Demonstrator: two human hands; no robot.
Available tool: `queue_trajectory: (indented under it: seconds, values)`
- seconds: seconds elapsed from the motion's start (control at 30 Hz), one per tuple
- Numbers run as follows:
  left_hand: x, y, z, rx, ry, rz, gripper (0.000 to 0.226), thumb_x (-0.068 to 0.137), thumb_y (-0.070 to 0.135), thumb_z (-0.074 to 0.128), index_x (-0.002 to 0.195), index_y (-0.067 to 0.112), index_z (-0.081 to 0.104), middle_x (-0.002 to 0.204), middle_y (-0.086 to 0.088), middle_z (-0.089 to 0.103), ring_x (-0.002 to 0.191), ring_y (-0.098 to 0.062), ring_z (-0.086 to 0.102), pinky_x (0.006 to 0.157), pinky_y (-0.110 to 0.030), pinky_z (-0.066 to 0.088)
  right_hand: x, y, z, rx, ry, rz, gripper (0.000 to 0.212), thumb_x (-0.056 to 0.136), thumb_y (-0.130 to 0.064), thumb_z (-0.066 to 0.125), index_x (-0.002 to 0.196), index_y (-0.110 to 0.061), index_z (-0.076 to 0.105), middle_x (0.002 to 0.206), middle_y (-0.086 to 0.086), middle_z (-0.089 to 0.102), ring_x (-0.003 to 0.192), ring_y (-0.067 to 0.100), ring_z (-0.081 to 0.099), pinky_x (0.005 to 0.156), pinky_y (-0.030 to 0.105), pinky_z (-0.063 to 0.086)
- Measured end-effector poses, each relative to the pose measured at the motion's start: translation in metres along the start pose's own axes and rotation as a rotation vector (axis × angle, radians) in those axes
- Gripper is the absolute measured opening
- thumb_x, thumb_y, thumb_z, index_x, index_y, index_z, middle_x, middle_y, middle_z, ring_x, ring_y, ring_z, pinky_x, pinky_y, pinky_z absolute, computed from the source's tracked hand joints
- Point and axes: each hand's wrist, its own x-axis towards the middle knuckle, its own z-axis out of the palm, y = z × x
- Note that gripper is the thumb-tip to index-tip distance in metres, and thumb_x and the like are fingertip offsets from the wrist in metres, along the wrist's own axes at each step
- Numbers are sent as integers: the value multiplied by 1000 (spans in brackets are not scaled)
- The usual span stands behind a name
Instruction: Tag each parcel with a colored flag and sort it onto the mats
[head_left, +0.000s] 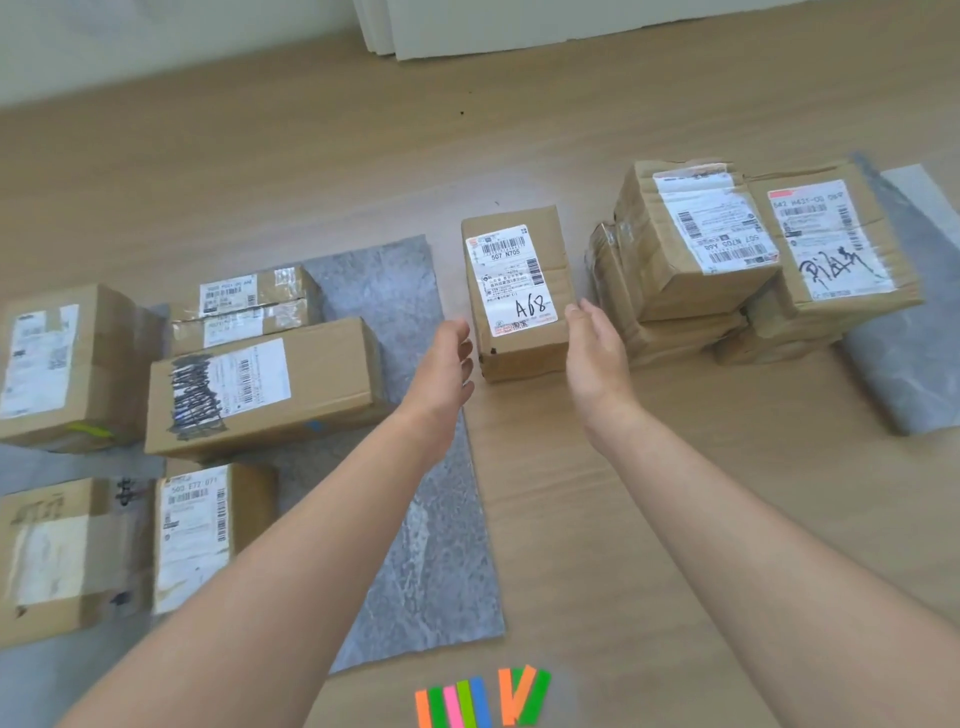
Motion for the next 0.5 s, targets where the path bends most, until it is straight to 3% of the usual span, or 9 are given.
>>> queue_trajectory:
  seconds: [0.07, 0.1, 0.2, 0.3, 0.43, 0.5]
  values:
    - [3, -2, 0, -13, -4, -4, 30, 102, 45, 36, 105, 33, 63, 122, 11, 63, 122, -11, 56, 115, -35, 34, -1, 0, 4, -3, 0, 6, 40, 106, -41, 42, 140, -25, 55, 142, -15, 54, 135, 10, 45, 110, 23, 30]
    - [2, -2, 0, -15, -7, -3, 30, 102, 45, 35, 100, 34, 63, 116, 12, 65, 117, -11, 58, 114, -34, 36, -3, -1, 7, -22, 6, 1, 31, 102, -44, 42, 121, -29, 61, 131, -15, 61, 125, 10, 51, 107, 25, 34]
    - [-4, -2, -4, 4, -16, 8, 40, 103, 50, 31, 120, 32, 63, 120, 6, 64, 115, -15, 59, 112, -33, 37, -7, 0, 9, -86, -2, -29, 40, 87, -55, 37, 96, -28, 66, 122, -1, 63, 114, 14, 55, 108, 39, 41]
    - [-14, -1, -7, 6, -13, 18, 49, 104, 51, 29, 136, 28, 59, 121, 4, 63, 116, -17, 59, 110, -32, 39, -18, -7, 6, -72, -29, -36, 40, 87, -53, 36, 101, -31, 66, 127, 1, 55, 113, 13, 51, 102, 35, 39]
    - [-35, 4, -6, 1, -6, 46, 42, 105, 50, 31, 120, 31, 65, 118, 2, 64, 116, -20, 59, 111, -35, 40, -31, -15, -3, -33, 0, -49, 37, 100, -43, 40, 120, -23, 63, 128, 0, 47, 112, 12, 46, 96, 31, 34]
    - [-49, 10, -4, 7, 0, 65, 39, 105, 49, 31, 110, 33, 66, 116, 3, 65, 115, -20, 60, 111, -35, 40, -42, -23, -9, -6, 4, -40, 35, 95, -46, 41, 113, -24, 61, 120, -3, 49, 107, 13, 49, 94, 33, 37]
